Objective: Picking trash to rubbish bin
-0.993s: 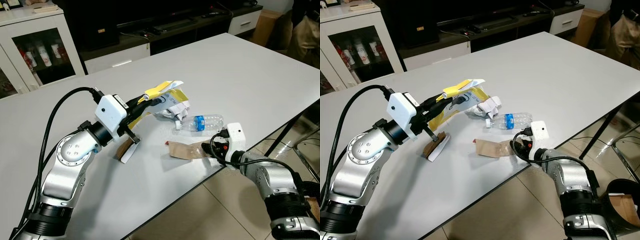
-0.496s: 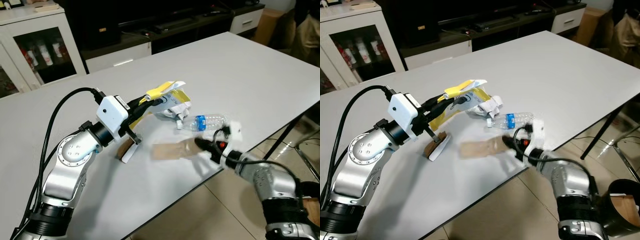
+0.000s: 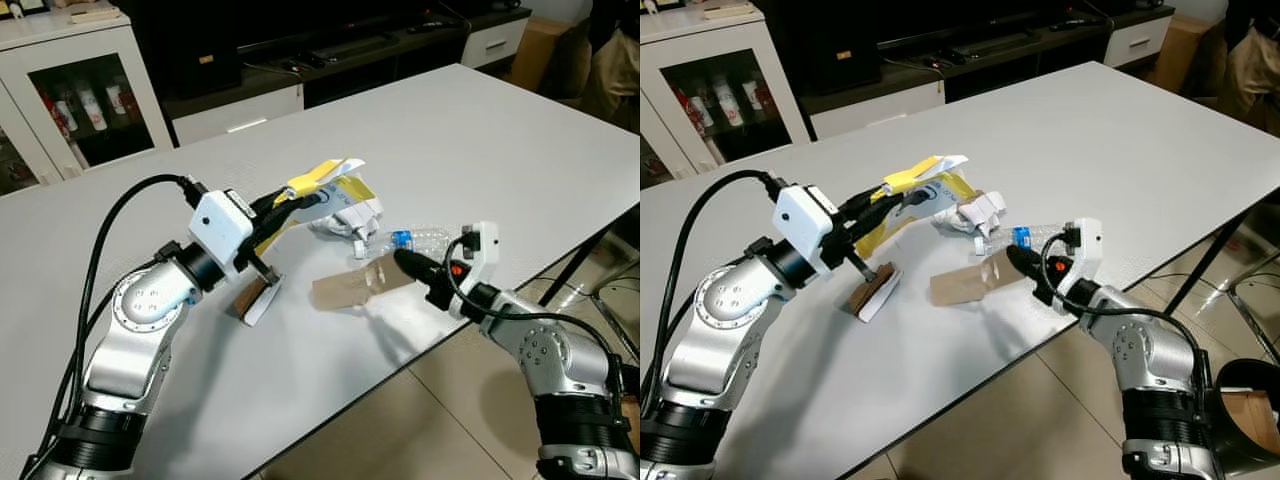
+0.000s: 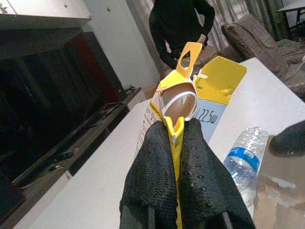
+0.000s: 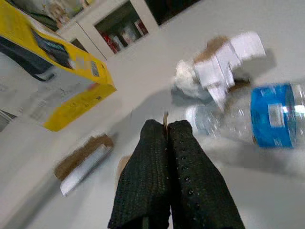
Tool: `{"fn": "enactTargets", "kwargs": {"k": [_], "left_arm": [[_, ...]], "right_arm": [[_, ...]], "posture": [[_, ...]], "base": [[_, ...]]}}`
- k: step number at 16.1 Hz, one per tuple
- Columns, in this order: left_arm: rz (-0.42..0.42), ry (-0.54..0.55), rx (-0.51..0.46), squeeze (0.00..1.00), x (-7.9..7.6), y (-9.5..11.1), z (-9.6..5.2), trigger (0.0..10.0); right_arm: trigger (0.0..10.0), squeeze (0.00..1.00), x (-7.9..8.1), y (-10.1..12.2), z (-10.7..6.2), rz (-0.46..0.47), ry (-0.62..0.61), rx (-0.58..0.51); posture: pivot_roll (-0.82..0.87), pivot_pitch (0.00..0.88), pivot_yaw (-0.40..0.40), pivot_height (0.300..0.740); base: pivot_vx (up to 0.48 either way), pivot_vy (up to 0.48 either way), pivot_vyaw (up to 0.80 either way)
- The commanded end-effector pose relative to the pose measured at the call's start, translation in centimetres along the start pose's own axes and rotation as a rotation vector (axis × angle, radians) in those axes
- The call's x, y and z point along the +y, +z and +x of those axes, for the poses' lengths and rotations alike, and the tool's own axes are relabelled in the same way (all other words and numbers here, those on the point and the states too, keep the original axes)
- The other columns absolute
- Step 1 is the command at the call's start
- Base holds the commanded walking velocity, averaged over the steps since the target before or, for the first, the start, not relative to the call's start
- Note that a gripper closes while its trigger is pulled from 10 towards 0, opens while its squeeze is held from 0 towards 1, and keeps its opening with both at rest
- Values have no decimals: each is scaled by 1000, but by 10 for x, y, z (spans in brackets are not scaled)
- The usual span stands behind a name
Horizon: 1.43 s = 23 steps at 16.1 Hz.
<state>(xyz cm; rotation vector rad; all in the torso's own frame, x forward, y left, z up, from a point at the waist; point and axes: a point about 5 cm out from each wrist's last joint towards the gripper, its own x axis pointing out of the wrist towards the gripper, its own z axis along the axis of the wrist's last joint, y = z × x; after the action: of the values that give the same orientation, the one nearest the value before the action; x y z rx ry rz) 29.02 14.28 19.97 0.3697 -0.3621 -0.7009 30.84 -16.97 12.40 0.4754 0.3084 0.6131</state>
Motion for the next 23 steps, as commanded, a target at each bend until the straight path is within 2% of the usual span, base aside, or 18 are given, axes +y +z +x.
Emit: {"fn": "enactTargets", "kwargs": {"k": [1,2,5,6,8,9,10,11,12,13,14,16,17,19,21,23], "left_arm": [[21,22,-11,0,6,3,1,0],[23,24,-9,0,5,3,1,0],[-3,125,18,0,12,-2,-6,0],[-11,165,28,0,15,-4,-11,0],[-34,215,25,0,19,-4,-16,0],[-112,302,9,0,25,-3,-20,0],[-204,375,-2,0,27,-5,-22,0],[-241,400,-4,0,28,-6,-22,0],[-326,437,-11,0,25,-8,-20,0],[-357,438,-11,0,21,-9,-18,0],[-393,415,-22,0,11,-7,-9,0],[-494,467,-32,0,8,-4,-2,0],[-498,480,36,0,9,-9,-3,10000],[-453,473,80,0,9,-10,-5,10000],[-340,398,172,0,4,-13,-8,10000],[-357,408,239,0,3,-17,-11,10000]], "right_arm": [[0,0,6,13,-2,-17,29,-47],[0,0,8,21,-4,-66,27,-103],[0,0,23,45,-10,-257,-50,-272],[0,0,33,51,-13,-302,-70,-343],[0,0,41,55,-17,-389,-110,-403],[0,0,51,60,-20,-492,-145,-478],[0,0,57,63,-21,-557,-175,-525],[0,0,59,64,-22,-582,-186,-539],[0,0,63,61,-20,-688,-217,-526],[0,0,64,59,-19,-748,-228,-514],[0,0,67,61,-21,-832,-306,-553],[392,0,73,72,-29,-917,-446,-645],[10000,0,77,78,-33,-983,-533,-678],[10000,0,77,73,-30,-1022,-545,-641],[10000,0,70,61,-27,-1032,-570,-569],[10000,0,67,55,-26,-992,-594,-539]], "posture": [[-65,0,27,740],[-65,0,27,740],[-74,0,24,740],[-76,0,24,740],[-79,0,25,740],[-80,0,26,740],[-80,0,26,740],[-78,0,27,740],[-77,0,25,740],[-71,0,21,740],[-70,0,18,740],[-76,0,21,740],[-75,0,19,740],[-75,0,16,740],[-76,0,16,740],[-82,0,16,740]], "base": [[0,0,0],[0,0,0],[0,0,0],[0,0,0],[0,0,0],[0,0,0],[0,0,0],[0,0,0],[0,0,0],[0,0,0],[0,0,0],[0,0,0],[0,0,0],[0,0,0],[0,0,0],[0,0,-400]]}}
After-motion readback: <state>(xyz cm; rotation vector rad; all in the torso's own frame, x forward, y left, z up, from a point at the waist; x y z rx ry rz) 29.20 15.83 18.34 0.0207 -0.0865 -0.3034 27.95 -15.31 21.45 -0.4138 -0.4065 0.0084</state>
